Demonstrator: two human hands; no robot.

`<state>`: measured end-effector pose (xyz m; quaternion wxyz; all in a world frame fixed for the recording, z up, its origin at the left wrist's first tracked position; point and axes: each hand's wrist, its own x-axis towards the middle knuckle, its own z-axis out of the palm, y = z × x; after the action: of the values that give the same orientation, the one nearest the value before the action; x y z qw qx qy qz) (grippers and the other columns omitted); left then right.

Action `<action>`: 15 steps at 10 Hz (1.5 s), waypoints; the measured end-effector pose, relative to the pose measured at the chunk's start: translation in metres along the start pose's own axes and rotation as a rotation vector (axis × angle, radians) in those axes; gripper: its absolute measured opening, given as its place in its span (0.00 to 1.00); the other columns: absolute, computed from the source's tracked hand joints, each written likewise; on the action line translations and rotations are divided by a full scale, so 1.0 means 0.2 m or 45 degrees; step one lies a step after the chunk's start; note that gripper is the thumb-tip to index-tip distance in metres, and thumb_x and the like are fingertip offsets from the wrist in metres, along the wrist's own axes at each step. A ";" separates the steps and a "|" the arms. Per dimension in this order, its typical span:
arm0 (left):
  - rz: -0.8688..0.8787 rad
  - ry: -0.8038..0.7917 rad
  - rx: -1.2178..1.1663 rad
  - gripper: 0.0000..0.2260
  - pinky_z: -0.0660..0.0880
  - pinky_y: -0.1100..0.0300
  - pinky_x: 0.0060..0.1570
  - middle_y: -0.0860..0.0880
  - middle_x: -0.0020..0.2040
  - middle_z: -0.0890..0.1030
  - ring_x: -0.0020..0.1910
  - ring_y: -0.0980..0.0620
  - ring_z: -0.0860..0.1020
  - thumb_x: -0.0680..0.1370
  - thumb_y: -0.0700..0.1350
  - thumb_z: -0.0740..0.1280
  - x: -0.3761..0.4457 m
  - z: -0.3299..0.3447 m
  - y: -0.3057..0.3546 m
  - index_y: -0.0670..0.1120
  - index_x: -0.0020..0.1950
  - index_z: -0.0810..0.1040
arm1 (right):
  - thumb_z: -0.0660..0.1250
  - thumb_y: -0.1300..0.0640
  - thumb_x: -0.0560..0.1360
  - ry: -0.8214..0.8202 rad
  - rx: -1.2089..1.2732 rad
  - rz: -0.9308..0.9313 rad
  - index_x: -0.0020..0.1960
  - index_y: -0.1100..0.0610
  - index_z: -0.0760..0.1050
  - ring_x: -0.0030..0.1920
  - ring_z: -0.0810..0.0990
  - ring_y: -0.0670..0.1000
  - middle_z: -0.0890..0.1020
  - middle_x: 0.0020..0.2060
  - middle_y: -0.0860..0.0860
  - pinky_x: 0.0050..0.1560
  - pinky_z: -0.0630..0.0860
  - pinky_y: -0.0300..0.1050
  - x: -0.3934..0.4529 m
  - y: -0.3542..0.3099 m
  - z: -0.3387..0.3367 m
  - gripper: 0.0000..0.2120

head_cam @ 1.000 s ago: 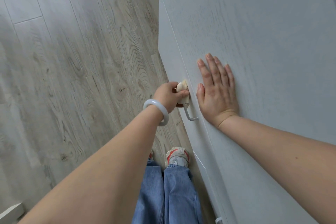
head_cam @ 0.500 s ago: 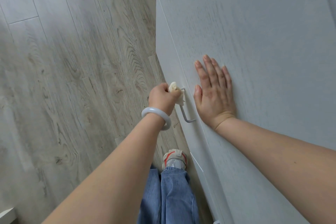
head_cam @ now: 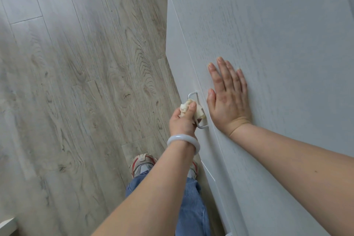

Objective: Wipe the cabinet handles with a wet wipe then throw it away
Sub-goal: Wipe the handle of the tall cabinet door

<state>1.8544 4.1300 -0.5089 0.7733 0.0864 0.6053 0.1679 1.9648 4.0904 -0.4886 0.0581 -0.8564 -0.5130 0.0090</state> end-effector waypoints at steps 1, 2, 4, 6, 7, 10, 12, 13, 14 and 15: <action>0.051 -0.014 0.097 0.05 0.78 0.56 0.45 0.46 0.40 0.80 0.38 0.50 0.78 0.74 0.36 0.70 0.02 0.02 0.06 0.40 0.49 0.77 | 0.54 0.54 0.76 -0.003 0.001 0.003 0.76 0.56 0.60 0.76 0.58 0.54 0.60 0.76 0.55 0.74 0.54 0.58 0.00 0.00 0.00 0.28; 0.038 -0.075 0.234 0.04 0.80 0.54 0.48 0.45 0.38 0.82 0.35 0.50 0.82 0.73 0.36 0.71 0.08 0.05 0.20 0.39 0.46 0.79 | 0.54 0.54 0.76 -0.006 0.000 0.003 0.76 0.56 0.60 0.76 0.58 0.54 0.60 0.76 0.55 0.74 0.55 0.58 0.00 0.00 0.00 0.28; -0.265 -0.195 0.119 0.07 0.80 0.59 0.38 0.45 0.43 0.83 0.40 0.49 0.81 0.75 0.40 0.70 0.06 0.00 0.18 0.39 0.50 0.80 | 0.54 0.54 0.76 -0.001 -0.006 0.001 0.76 0.56 0.60 0.76 0.58 0.54 0.60 0.76 0.55 0.75 0.54 0.57 0.00 0.01 0.01 0.28; -0.392 -0.278 0.121 0.04 0.77 0.56 0.40 0.46 0.35 0.81 0.37 0.49 0.80 0.77 0.40 0.68 0.07 0.04 0.28 0.40 0.43 0.77 | 0.53 0.54 0.77 -0.004 -0.001 -0.002 0.76 0.56 0.59 0.76 0.57 0.54 0.59 0.76 0.55 0.75 0.54 0.58 0.00 0.00 0.00 0.28; -0.411 -0.267 0.377 0.02 0.80 0.56 0.38 0.46 0.37 0.79 0.35 0.50 0.79 0.76 0.38 0.68 0.10 0.10 0.39 0.40 0.45 0.76 | 0.53 0.54 0.77 -0.005 0.005 -0.006 0.76 0.56 0.59 0.76 0.57 0.54 0.59 0.76 0.55 0.75 0.53 0.58 0.00 0.00 0.00 0.28; 0.037 -0.109 0.170 0.06 0.78 0.56 0.45 0.46 0.43 0.81 0.41 0.50 0.79 0.75 0.39 0.70 0.03 -0.06 0.09 0.44 0.48 0.75 | 0.53 0.54 0.76 0.004 -0.002 -0.005 0.76 0.56 0.59 0.76 0.57 0.54 0.59 0.76 0.55 0.75 0.54 0.57 0.00 0.00 0.00 0.28; 0.172 0.055 0.304 0.10 0.75 0.57 0.43 0.49 0.38 0.80 0.39 0.51 0.76 0.72 0.38 0.73 -0.12 -0.11 -0.14 0.47 0.39 0.74 | 0.54 0.54 0.76 0.013 -0.003 -0.007 0.76 0.57 0.60 0.76 0.58 0.54 0.60 0.76 0.55 0.75 0.54 0.57 0.00 0.00 0.00 0.28; 0.337 0.107 0.769 0.09 0.71 0.66 0.34 0.52 0.38 0.77 0.35 0.55 0.74 0.72 0.42 0.74 -0.11 -0.07 -0.07 0.48 0.42 0.73 | 0.54 0.55 0.76 0.012 -0.004 -0.001 0.76 0.56 0.60 0.76 0.58 0.54 0.60 0.76 0.55 0.75 0.54 0.57 0.00 0.00 0.00 0.28; 0.437 0.094 1.179 0.13 0.68 0.67 0.31 0.51 0.46 0.76 0.40 0.54 0.75 0.73 0.44 0.72 -0.07 -0.03 0.02 0.46 0.53 0.74 | 0.54 0.55 0.76 0.012 -0.008 -0.004 0.76 0.56 0.59 0.76 0.58 0.54 0.60 0.76 0.55 0.75 0.53 0.57 0.00 0.00 0.01 0.28; 0.314 0.121 1.109 0.13 0.66 0.67 0.28 0.50 0.47 0.76 0.35 0.57 0.73 0.73 0.43 0.71 -0.08 0.00 -0.01 0.45 0.55 0.72 | 0.54 0.55 0.76 0.015 -0.018 0.002 0.76 0.56 0.59 0.76 0.57 0.54 0.60 0.76 0.55 0.75 0.53 0.57 0.00 0.00 0.01 0.28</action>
<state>1.8510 4.1219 -0.4963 0.6105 0.4673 0.6394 -0.0078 1.9648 4.0895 -0.4897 0.0551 -0.8572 -0.5121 0.0005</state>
